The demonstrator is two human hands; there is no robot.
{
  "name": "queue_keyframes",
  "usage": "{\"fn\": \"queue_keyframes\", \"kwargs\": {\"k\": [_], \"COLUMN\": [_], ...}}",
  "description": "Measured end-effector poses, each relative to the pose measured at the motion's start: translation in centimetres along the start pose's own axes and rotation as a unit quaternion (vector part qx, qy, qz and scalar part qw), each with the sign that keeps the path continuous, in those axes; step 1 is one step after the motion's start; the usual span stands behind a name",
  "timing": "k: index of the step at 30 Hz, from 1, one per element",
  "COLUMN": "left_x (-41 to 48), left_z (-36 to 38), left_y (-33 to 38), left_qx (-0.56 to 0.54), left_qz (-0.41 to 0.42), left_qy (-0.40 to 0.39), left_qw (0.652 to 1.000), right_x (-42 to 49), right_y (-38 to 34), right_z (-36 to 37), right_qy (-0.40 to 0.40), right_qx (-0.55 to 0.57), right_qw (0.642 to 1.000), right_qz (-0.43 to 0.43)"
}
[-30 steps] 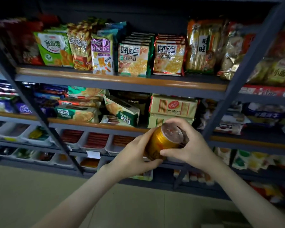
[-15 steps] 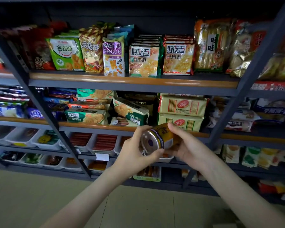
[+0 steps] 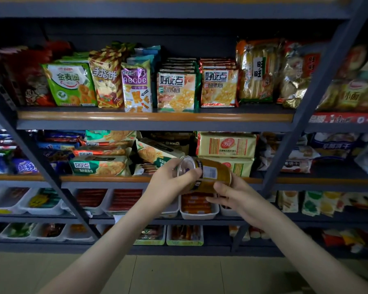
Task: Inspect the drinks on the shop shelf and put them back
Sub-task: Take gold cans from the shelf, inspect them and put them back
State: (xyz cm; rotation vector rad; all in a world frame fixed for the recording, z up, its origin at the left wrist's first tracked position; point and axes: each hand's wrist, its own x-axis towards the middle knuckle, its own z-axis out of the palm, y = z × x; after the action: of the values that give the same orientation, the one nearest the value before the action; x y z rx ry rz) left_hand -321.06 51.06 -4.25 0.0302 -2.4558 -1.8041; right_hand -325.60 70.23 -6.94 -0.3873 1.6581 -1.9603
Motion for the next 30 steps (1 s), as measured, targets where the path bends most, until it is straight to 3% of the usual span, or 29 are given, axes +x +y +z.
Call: {"fn": "queue_keyframes", "kwargs": {"k": [4,8,11,14,17,19,21,24,30], "left_x": [2.6,6.2,8.9,11.3,14.6,17.2,19.9,23.6,28.6], "left_z": [1.3,5.3,9.3,13.2,16.9,19.5,21.8,24.0,24.4], "left_y": [2.3,6.8,11.2,15.4,18.8,20.9,23.1,25.9,28.9], "left_qx": [-0.061,0.006,0.11,0.136,0.17,0.216,0.252,0.283,0.359], "left_qz": [0.085,0.192,0.31,0.392,0.448,0.487,0.505,0.498,0.477], "left_qy": [-0.11,-0.121,-0.058,-0.016,0.071,0.156,0.235,0.305,0.372], "left_qw": [0.988,0.974,0.942,0.91,0.875,0.832,0.792,0.761,0.71], "right_x": [-0.2,-1.7,-2.6,-3.9,-5.3,-5.9,-6.1,-5.5,-1.5], "right_y": [-1.8,-7.3,-12.6,-17.7,-22.0,-24.9,-28.2,-32.9,-39.5], "right_z": [-1.7,-4.9,-8.4,-12.4,-17.4,-21.3,-24.9,-29.0,-30.8], "right_qy": [0.055,0.115,0.181,0.246,0.318,0.354,0.369,0.389,0.308], "right_qx": [0.21,0.226,0.153,0.062,-0.067,-0.147,-0.195,-0.235,-0.281], "right_qw": [0.973,0.947,0.933,0.899,0.839,0.789,0.748,0.701,0.717], "right_qz": [-0.084,-0.196,-0.272,-0.357,-0.437,-0.481,-0.516,-0.55,-0.558]}}
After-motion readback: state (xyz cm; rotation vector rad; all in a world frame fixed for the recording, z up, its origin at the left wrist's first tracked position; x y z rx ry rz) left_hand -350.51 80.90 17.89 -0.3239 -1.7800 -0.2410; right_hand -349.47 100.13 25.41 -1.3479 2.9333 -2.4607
